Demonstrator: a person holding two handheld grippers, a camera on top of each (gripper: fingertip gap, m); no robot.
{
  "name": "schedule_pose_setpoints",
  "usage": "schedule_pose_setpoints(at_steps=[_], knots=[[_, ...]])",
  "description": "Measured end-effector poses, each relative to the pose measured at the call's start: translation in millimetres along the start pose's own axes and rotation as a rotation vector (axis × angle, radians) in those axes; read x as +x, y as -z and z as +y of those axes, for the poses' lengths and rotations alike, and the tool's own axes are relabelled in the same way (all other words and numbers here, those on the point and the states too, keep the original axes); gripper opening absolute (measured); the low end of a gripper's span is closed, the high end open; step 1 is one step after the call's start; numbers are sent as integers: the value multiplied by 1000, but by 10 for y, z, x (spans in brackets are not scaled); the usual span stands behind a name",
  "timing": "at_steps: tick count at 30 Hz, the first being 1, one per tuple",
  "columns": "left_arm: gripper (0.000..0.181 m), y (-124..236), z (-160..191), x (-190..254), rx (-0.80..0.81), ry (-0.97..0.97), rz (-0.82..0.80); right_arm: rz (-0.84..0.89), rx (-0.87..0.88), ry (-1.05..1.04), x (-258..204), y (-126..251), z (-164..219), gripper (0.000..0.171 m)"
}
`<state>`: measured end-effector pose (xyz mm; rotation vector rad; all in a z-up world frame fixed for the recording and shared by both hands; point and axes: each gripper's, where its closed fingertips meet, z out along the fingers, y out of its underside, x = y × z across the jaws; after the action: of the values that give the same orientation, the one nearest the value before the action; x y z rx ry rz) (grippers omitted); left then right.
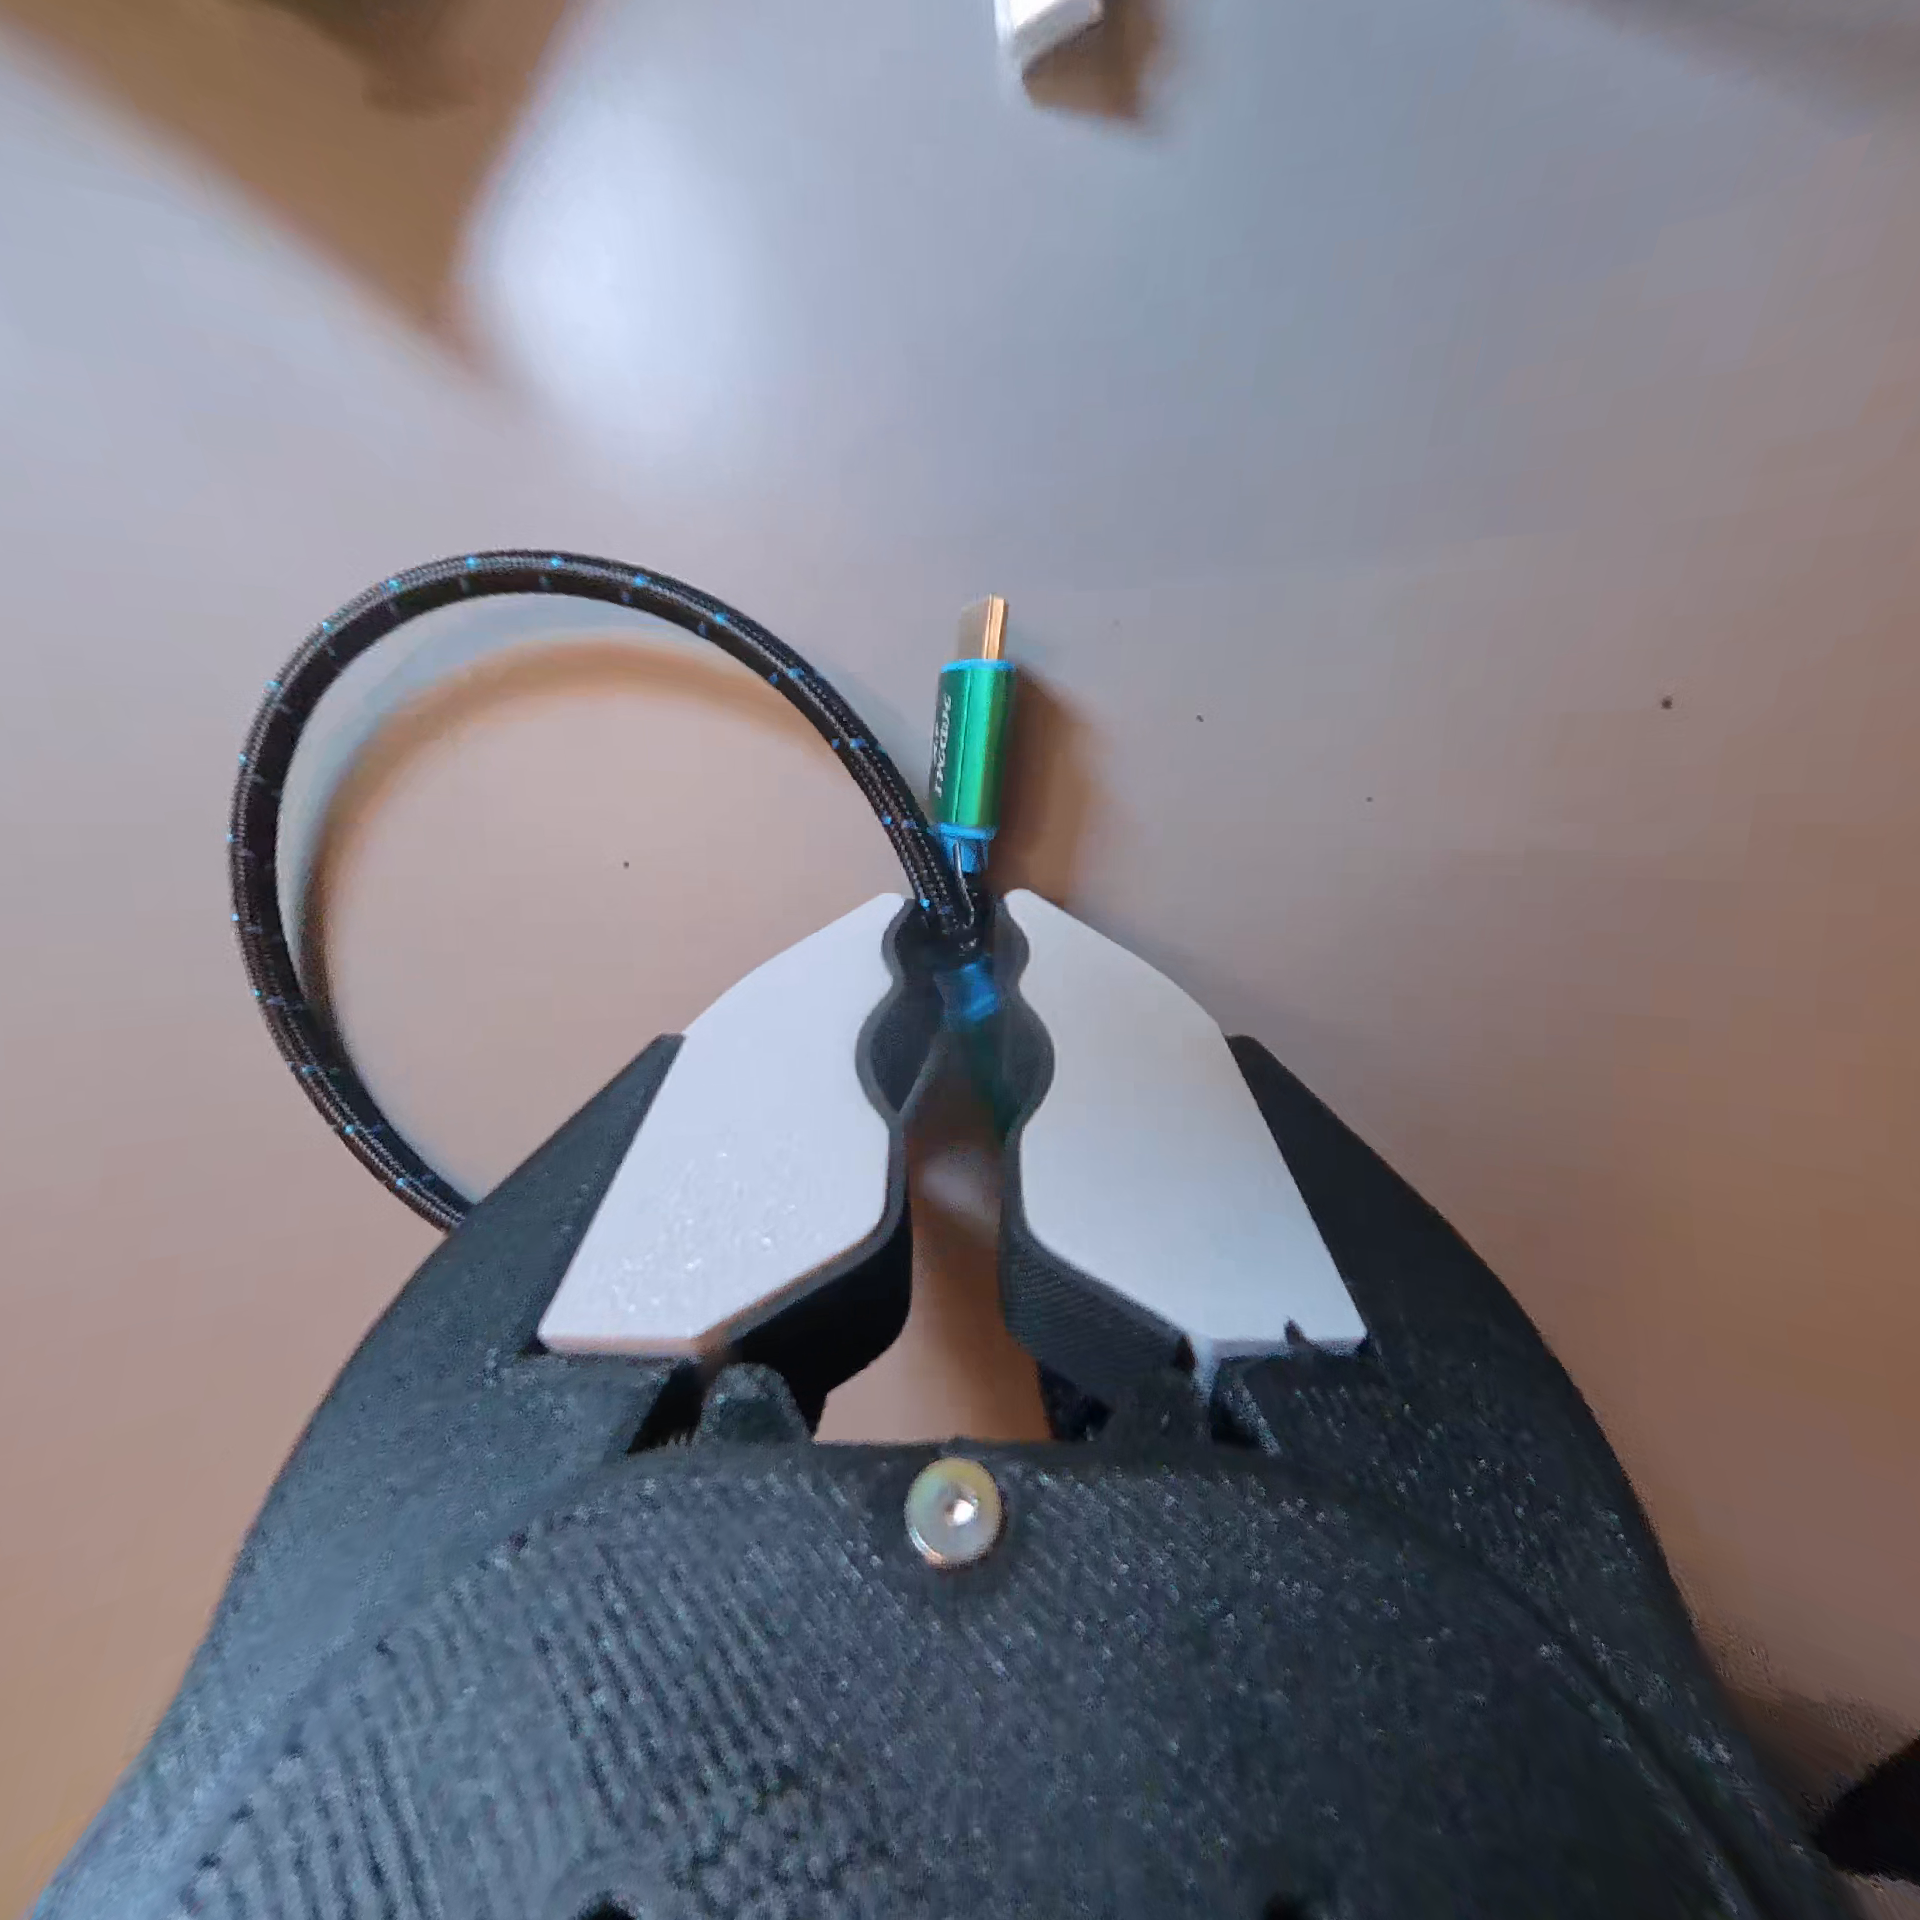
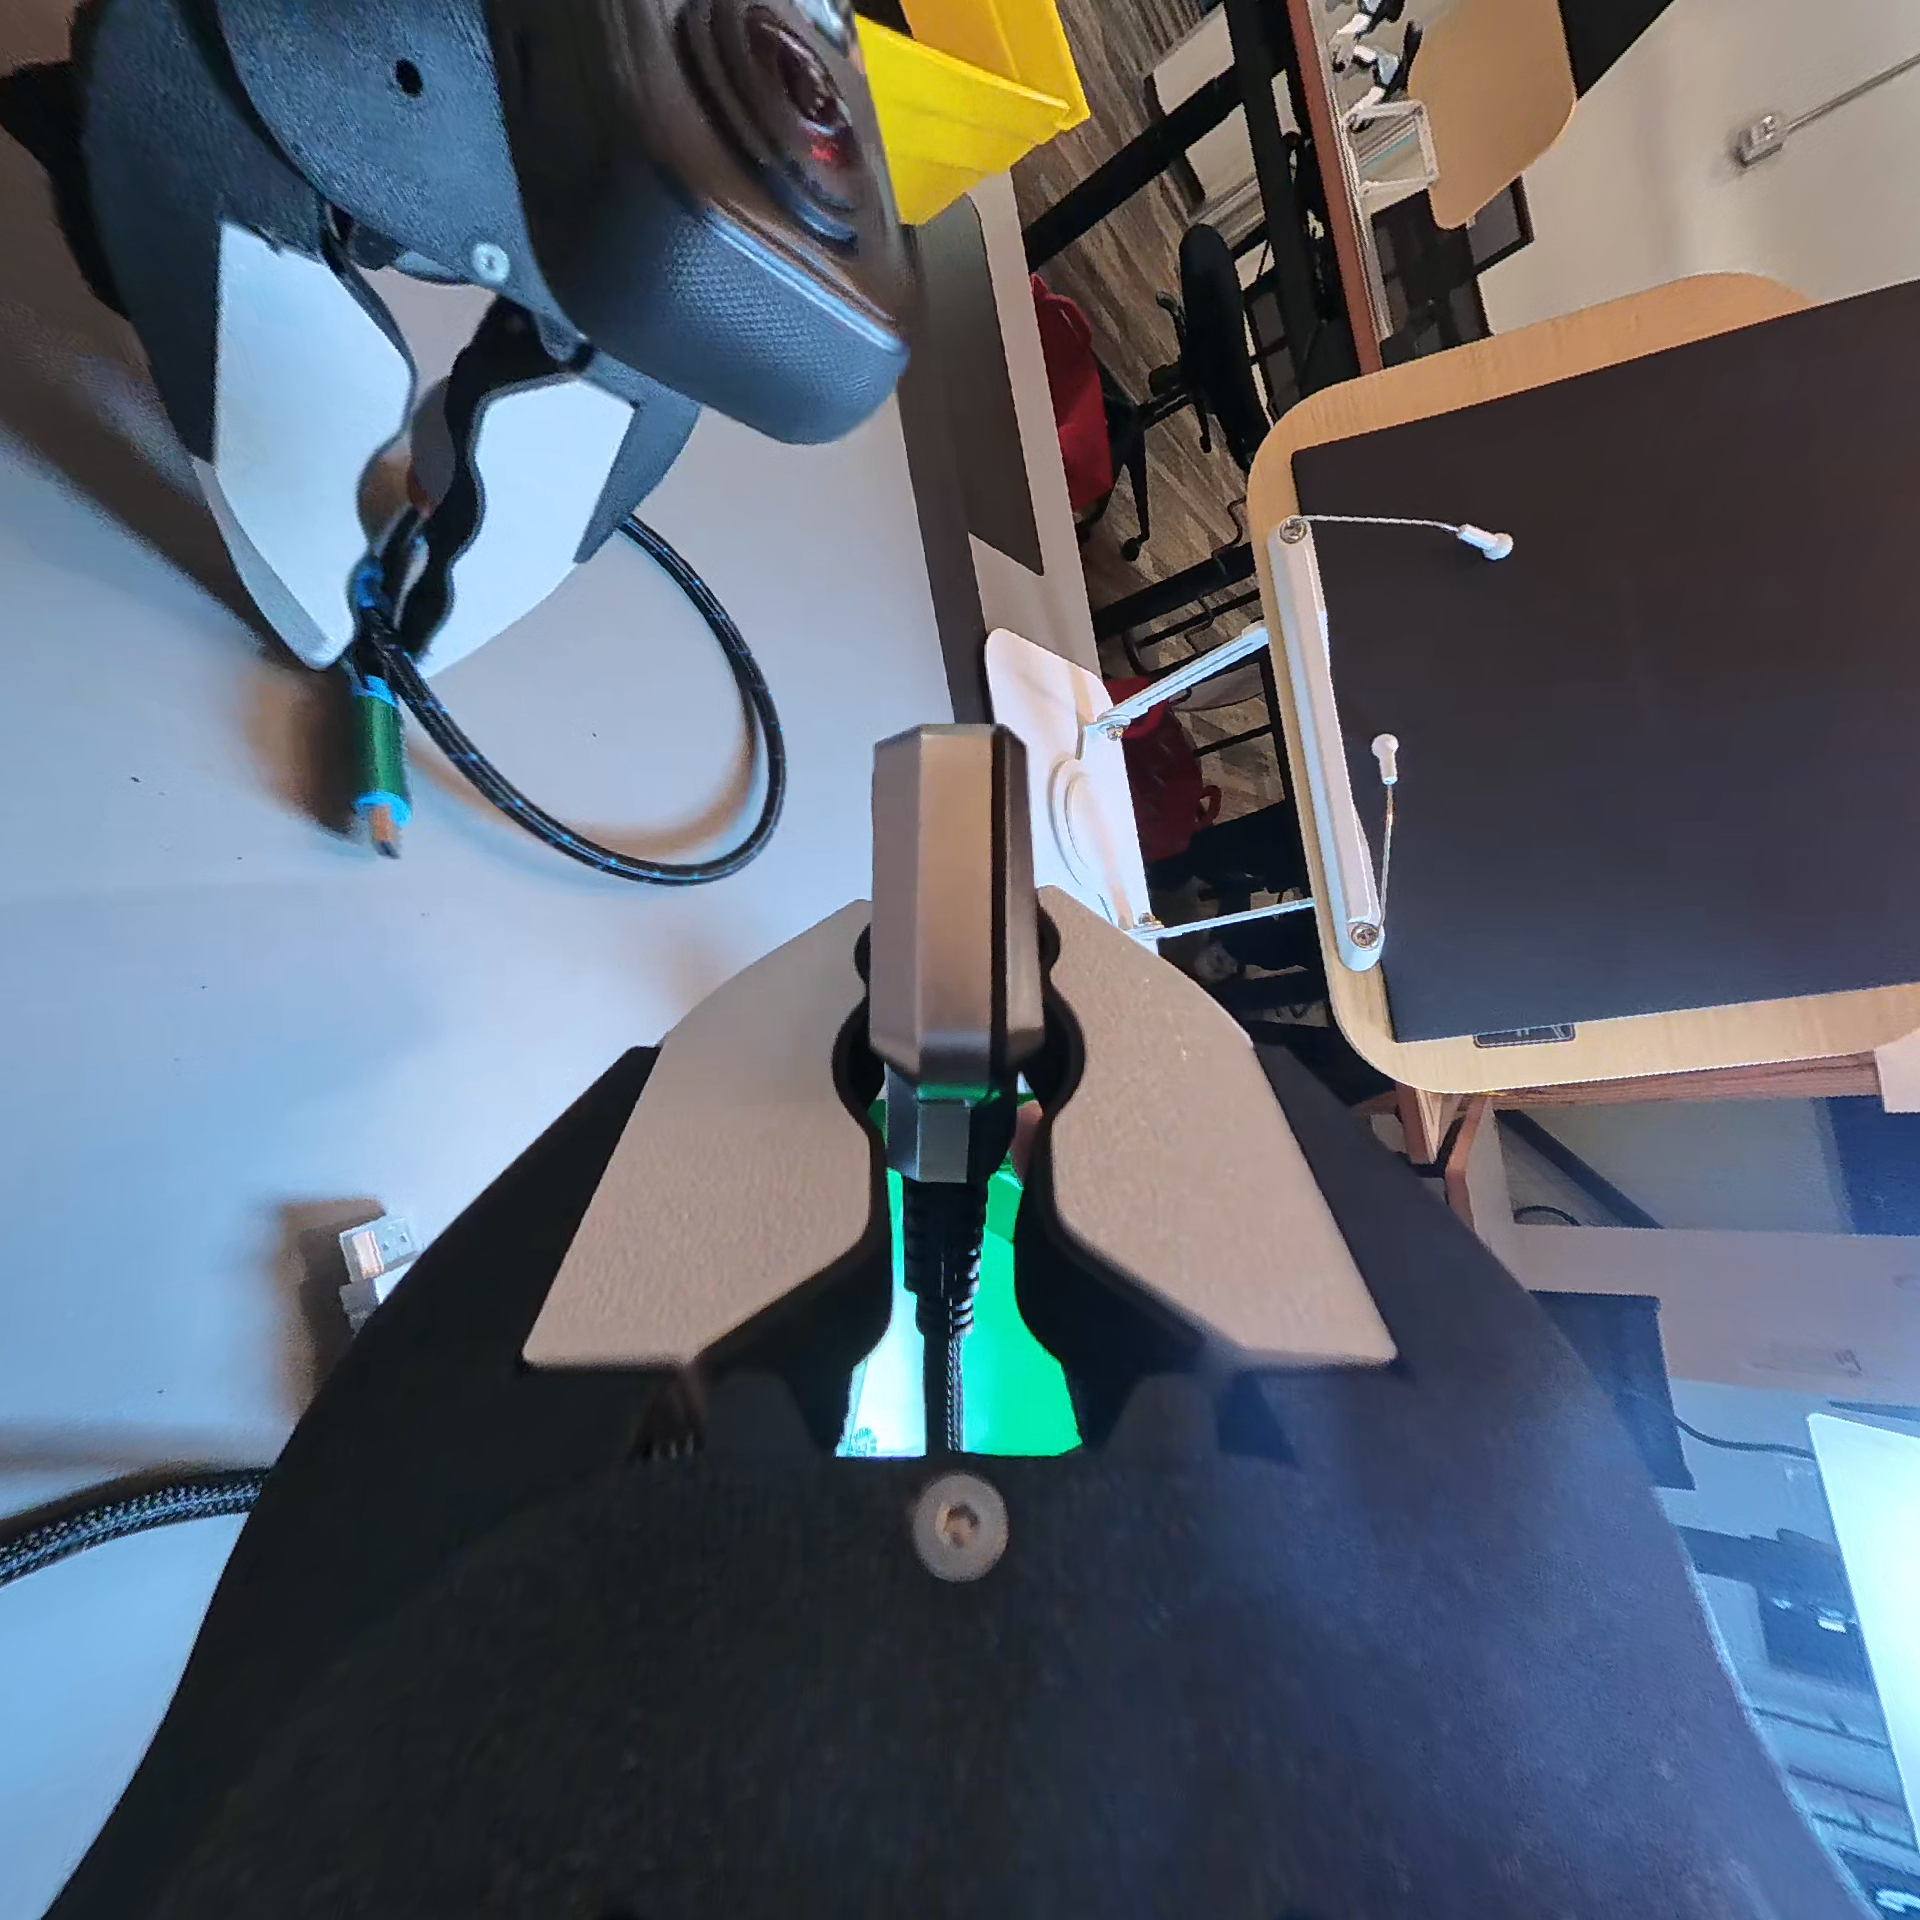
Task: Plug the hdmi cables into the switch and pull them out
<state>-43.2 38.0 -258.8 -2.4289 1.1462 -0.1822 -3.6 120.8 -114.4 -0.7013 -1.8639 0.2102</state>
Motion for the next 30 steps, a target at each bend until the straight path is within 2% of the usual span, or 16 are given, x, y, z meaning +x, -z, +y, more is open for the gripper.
schedule_pose_setpoints(at_steps=[5, 9, 14, 20, 30], knots=[[12, 64, 31, -336, -18, 70, -171, -3, -16, 22, -31, -26, 28, 23], [11, 497, 14, -569, 30, 167, -311, 0, -25, 43, -60, -75, 61, 23], [11, 952, -100, -596, 13, 119, -483, -39, -46, 120, -272, -238, 38, 23], [12, 924, -227, -490, -69, 10, -552, -91, -16, 96, -404, -264, -90, 23], [12, 895, -294, -354, -139, -78, -573, -133, -17, 42, -443, -245, -126, 23]])
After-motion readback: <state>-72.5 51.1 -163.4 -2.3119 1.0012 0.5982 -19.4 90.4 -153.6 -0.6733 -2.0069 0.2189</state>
